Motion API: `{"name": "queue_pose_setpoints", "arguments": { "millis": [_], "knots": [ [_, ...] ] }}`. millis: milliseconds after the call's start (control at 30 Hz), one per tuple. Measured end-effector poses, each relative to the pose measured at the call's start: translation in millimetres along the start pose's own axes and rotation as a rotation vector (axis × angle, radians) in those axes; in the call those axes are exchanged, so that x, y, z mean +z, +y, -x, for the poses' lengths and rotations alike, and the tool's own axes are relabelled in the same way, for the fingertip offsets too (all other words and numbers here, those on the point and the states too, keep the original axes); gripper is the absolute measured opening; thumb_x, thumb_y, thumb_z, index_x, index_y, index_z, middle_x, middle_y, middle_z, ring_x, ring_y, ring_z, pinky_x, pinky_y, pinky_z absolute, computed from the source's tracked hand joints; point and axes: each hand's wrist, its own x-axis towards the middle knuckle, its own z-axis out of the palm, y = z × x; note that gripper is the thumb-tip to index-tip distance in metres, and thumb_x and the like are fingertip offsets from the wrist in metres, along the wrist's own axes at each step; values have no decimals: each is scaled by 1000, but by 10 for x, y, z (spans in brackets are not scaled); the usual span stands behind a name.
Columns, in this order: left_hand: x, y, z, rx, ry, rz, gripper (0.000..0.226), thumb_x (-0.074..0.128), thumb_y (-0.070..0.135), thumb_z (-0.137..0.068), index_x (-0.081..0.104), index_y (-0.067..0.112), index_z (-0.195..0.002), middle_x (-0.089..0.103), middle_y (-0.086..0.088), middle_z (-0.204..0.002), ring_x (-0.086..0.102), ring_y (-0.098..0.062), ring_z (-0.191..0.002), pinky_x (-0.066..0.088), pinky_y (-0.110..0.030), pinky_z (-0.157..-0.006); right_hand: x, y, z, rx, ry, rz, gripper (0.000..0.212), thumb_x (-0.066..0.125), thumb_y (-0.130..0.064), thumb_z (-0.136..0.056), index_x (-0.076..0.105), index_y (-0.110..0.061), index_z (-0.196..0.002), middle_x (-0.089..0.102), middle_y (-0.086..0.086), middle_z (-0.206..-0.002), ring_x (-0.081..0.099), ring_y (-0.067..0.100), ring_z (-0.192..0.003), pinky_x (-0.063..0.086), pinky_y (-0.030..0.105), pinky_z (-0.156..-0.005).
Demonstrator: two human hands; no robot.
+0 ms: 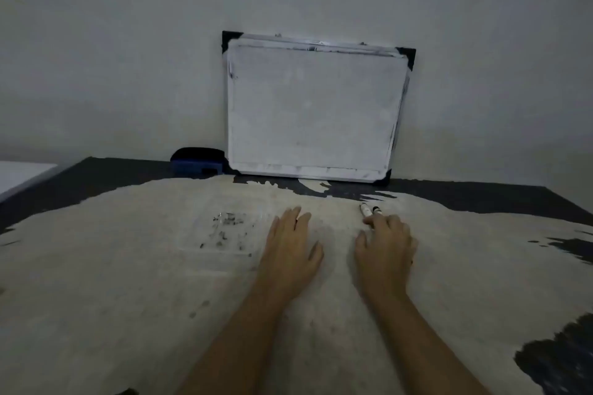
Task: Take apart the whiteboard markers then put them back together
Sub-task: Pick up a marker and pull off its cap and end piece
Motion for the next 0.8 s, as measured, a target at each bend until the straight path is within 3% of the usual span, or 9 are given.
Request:
{"name": "queue_pose_setpoints", "arguments": {
  "millis": [100, 233, 567, 800],
  "knots": [
    [5, -27, -27, 9, 29, 26, 51, 44, 30, -91, 32, 12, -137, 27, -7, -150, 19, -18, -140, 14, -36, -119, -76, 77, -55, 107, 49, 203, 26, 58, -19, -85, 61, -15, -110, 58, 9, -103, 48, 25, -96, 30, 36, -82],
    [2, -35, -21, 24, 20, 24, 48, 43, 28, -92, 34, 12, -136, 31, -7, -148, 23, -18, -138, 10, -35, -118, -95, 128, -82, 170, 20, 296, 21, 58, -24, -85, 62, -15, -103, 56, 10, -100, 45, 26, -95, 30, 37, -81],
    [-1, -42, -18, 83, -1, -11, 36, 40, 24, -92, 48, 17, -127, 38, -3, -146, 25, -14, -138, 6, -38, -119, -66, 119, -95, 185, 0, 360, 24, 57, -30, -83, 62, -15, -101, 57, 8, -99, 47, 25, -95, 33, 38, -83],
    [1, -38, -8, 93, -45, -81, 35, 37, 30, -93, 53, 26, -124, 45, 5, -143, 24, -12, -138, -8, -40, -116, -65, 115, -102, 197, -3, 394, 26, 56, -33, -85, 63, -15, -103, 59, 7, -100, 47, 24, -95, 33, 36, -82]
  ]
}}
